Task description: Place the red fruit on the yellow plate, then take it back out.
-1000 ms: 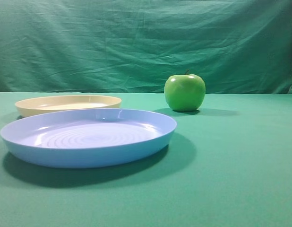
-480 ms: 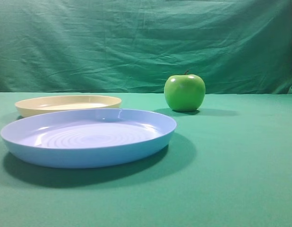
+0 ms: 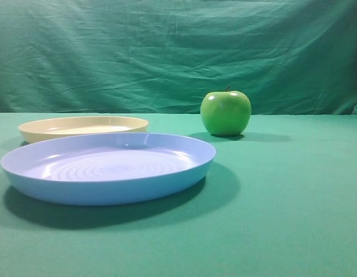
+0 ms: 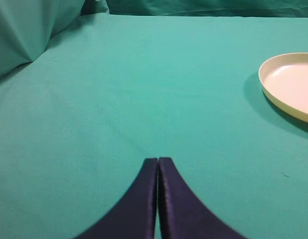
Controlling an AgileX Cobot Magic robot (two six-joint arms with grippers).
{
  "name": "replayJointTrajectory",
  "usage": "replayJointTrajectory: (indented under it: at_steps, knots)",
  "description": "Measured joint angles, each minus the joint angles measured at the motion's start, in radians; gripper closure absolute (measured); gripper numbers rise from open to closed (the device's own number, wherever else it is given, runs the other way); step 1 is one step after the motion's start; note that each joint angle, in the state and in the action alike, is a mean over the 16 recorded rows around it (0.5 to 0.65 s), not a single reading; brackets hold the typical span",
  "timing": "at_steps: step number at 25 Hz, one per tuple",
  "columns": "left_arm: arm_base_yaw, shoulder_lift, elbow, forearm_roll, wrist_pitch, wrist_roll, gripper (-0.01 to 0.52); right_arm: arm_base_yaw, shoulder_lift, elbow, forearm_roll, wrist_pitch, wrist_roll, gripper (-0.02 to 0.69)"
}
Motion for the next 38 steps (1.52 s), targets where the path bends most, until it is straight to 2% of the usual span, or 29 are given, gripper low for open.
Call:
replayJointTrajectory:
  at_steps: [9,17,23,38]
  knots:
    - [0.000,0.000,0.000,0.000,0.000,0.000,0.514,-0.093,-0.114,0.363,-0.018,-0.331,0.003,0.665]
    - [0.000,0.000,0.000,0.000,0.000,0.000,0.514,-0.116,-0.126,0.581,-0.023,-0.507,0.006,0.665]
    - [0.000,0.000,0.000,0.000,0.000,0.000,0.514,-0.117,-0.126,0.634,-0.024,-0.535,0.008,0.665]
    - [0.000,0.000,0.000,0.000,0.000,0.000,0.514,-0.117,-0.126,0.639,-0.024,-0.485,0.010,0.665]
